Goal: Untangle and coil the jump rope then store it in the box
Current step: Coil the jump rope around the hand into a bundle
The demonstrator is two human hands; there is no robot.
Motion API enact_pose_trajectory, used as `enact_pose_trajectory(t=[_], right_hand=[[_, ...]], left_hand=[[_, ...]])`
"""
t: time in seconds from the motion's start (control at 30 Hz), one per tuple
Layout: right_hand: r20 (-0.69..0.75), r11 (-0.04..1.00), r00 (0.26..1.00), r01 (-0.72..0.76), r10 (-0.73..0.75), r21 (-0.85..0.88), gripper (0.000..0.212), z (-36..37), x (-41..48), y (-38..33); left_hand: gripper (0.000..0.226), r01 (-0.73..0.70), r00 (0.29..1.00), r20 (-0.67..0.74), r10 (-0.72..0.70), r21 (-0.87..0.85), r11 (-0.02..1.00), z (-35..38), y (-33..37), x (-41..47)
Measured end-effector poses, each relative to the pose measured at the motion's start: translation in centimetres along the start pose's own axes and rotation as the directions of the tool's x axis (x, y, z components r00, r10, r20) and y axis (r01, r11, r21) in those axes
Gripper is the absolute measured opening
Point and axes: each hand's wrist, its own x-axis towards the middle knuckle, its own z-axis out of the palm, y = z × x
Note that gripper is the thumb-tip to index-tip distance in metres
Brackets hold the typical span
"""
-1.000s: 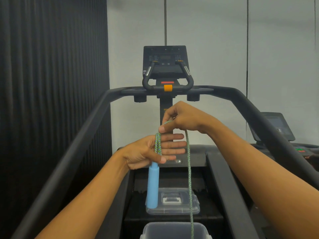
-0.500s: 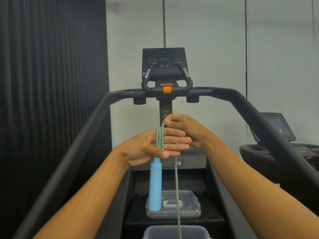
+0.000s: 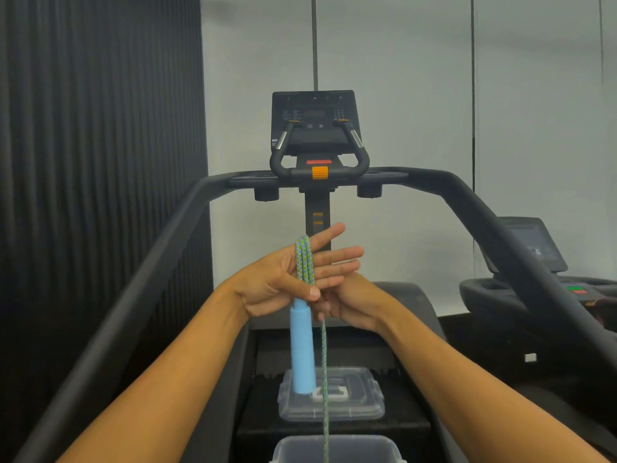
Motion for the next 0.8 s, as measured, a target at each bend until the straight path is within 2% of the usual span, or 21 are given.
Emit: enact_pose_trajectory(t=[0.17,0.23,0.33,0.5,0.63,0.8], right_hand=[[0.114,0.99,0.986,-0.109,0.119,-0.092,0.024,-0.3,-0.8,0.3],[0.132,0.971,0.978,-0.133,0.161,-0.199,0.022,-0.2,-1.1,-0.1],[0.126,0.894,0.968,-0.147,0.219,-0.424,0.032,-0.1,-1.7,-1.0],[0.092,0.768,0.982,-0.069,0.165,-0.637,0.026,0.6,-2.4,-3.4],[0.081,0.737,0.99,-0.032,0.117,-0.675,0.018,0.8,-2.3,-5.7],[0.048,0.667,0.994,-0.028,0.096,-0.744,0.027,0.7,-1.7,-8.8]], left_hand=[[0.102,-0.033,0.997,-0.066,0.036,0.044,0.998,-1.1,0.1,-0.1],[0.102,-0.033,0.995,-0.088,0.039,0.067,0.997,-1.3,0.2,-0.1],[0.103,-0.033,0.992,-0.117,0.044,0.095,0.995,-1.9,0.2,-0.3],[0.107,0.016,0.994,-0.113,-0.005,0.096,0.995,-2.6,-0.2,-0.6],[0.105,0.081,0.994,-0.08,-0.077,0.045,0.996,-2.7,-0.5,-0.5],[0.089,0.103,0.99,-0.105,-0.094,0.092,0.99,-2.4,-1.1,-0.6]])
